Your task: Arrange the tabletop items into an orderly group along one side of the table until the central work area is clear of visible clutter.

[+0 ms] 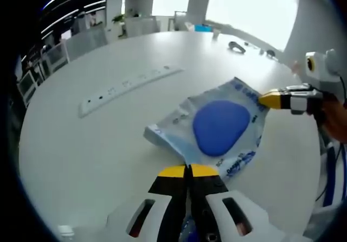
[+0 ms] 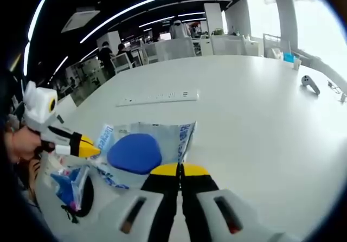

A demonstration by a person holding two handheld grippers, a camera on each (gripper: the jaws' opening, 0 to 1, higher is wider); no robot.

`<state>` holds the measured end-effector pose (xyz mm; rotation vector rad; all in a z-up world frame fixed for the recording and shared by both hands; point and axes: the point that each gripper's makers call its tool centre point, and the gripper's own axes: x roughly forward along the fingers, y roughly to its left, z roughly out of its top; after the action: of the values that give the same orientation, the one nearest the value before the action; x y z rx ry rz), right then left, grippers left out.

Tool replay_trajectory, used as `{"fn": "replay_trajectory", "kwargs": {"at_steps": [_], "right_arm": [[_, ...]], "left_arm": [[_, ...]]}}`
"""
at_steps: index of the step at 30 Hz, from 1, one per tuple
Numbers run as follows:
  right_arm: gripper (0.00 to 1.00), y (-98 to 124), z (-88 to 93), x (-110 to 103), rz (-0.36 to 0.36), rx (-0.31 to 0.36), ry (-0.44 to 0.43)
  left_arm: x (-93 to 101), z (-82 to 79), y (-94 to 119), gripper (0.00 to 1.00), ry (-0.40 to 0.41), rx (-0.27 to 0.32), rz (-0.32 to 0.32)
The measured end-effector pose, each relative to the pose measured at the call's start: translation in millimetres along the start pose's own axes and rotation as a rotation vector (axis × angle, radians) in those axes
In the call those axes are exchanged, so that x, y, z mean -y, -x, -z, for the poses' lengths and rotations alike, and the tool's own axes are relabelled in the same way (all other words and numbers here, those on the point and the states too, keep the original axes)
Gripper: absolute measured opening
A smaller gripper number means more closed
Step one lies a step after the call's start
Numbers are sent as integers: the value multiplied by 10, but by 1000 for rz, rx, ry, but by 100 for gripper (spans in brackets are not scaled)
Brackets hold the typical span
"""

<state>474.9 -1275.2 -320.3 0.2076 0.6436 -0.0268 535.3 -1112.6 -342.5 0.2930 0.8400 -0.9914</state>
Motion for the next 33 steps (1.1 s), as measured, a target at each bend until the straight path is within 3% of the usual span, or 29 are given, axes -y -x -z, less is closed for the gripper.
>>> {"fn": "replay_trajectory", "kwargs": {"at_steps": [11, 24, 33], "right_arm": [[0, 70, 78, 69, 2, -13, -9], [0, -163, -43, -145, -43, 3, -3], [0, -246, 24, -128, -43, -18, 4]], "left_arm": [[122, 56, -54, 0, -2, -24, 16], [-231, 17, 49, 0, 36, -8, -36], [-242, 98, -25, 0, 43, -28, -35]]}}
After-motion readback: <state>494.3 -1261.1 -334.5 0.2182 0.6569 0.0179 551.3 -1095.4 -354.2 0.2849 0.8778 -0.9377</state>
